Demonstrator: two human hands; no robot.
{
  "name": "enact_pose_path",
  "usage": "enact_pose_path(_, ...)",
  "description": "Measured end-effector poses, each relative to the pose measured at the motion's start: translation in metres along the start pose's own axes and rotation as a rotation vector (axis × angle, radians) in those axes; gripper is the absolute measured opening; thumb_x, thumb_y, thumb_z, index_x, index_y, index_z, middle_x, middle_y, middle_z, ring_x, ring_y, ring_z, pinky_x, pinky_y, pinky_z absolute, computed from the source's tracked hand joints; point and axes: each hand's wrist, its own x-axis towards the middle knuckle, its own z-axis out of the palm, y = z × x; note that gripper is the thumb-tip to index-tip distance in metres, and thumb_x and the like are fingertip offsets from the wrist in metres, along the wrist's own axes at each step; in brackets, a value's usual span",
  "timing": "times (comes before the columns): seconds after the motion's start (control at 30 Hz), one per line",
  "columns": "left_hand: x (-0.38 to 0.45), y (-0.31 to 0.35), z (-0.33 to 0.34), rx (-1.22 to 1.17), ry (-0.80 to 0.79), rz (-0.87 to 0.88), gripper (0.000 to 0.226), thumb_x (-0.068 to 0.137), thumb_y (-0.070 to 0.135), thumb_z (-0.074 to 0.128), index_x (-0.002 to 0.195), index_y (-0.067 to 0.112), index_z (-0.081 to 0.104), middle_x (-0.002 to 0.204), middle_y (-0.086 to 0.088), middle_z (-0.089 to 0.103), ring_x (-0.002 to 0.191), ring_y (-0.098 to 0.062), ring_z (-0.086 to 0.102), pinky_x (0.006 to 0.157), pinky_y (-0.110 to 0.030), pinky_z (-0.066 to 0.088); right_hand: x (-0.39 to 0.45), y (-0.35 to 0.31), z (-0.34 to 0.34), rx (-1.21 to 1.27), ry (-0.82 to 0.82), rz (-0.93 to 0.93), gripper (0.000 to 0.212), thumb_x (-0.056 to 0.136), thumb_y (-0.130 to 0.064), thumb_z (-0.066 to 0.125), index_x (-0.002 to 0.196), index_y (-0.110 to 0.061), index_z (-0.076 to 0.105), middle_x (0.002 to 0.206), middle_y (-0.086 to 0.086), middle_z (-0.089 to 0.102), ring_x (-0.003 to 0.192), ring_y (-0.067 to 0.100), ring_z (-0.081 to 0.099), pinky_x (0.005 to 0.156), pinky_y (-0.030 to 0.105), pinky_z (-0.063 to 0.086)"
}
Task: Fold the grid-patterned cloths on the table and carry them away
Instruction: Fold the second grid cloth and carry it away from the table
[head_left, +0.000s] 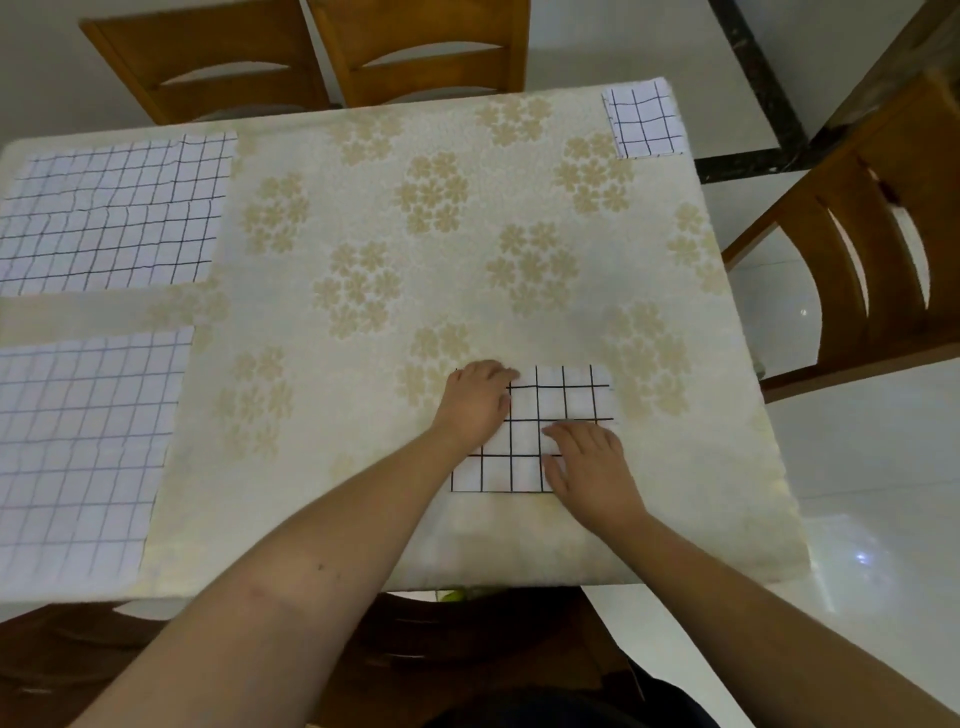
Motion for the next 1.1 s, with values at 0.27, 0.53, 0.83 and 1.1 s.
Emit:
enact_pose_path(0.27, 0.056, 0.019, -0.019, 0.156, -0.228, -0.209, 0.030, 0.097, 0.044, 0.045, 0.115, 0.025, 0.060, 0.121, -0.005, 0.053, 0.114, -0.028, 0.049, 0.095, -0.043, 0.035, -0.028, -0.048, -0.010, 0.658, -0.485, 0.940, 0.029, 0.096, -0.028, 0.045, 0.085, -0.012, 0.067, 0.072, 0.002, 0.071, 0.058, 0.017, 0.066, 0.056, 0.030, 0.052)
enact_pose_path(0.53, 0.033, 0.004, -0.022, 0.078, -0.190, -0.217, 0.025, 0.098, 0.041, 0.047, 0.101, 0.020, 0.060, 0.108, -0.004, 0.059, 0.102, -0.026, 0.055, 0.088, -0.040, 0.037, -0.016, -0.035, -0.021, 0.731, -0.342, 1.110, 0.023, 0.097, -0.023, 0.044, 0.093, -0.009, 0.061, 0.072, 0.006, 0.072, 0.056, 0.012, 0.066, 0.046, 0.022, 0.048)
enact_pose_path(0.83, -0.026, -0.034, -0.020, -0.423, -0.199, -0.363, 0.019, 0.090, 0.035, 0.066, 0.097, 0.020, 0.057, 0.076, 0.011, 0.051, 0.072, -0.011, 0.052, 0.064, -0.024, 0.041, 0.026, -0.008, -0.037, 0.507, -0.241, 0.896, 0.006, 0.095, -0.017, 0.049, 0.095, -0.011, 0.049, 0.084, 0.002, 0.055, 0.079, 0.021, 0.054, 0.054, 0.024, 0.035)
enact_pose_path(1.1, -0.056, -0.026, -0.019, -0.406, -0.277, -0.394, 0.030, 0.091, 0.034, 0.064, 0.078, 0.015, 0.045, 0.067, 0.006, 0.039, 0.058, -0.007, 0.035, 0.053, -0.019, 0.027, 0.027, 0.003, -0.039, 0.499, -0.080, 0.929, 0.014, 0.094, -0.023, 0.056, 0.096, -0.010, 0.058, 0.085, 0.002, 0.059, 0.077, 0.019, 0.053, 0.060, 0.026, 0.036)
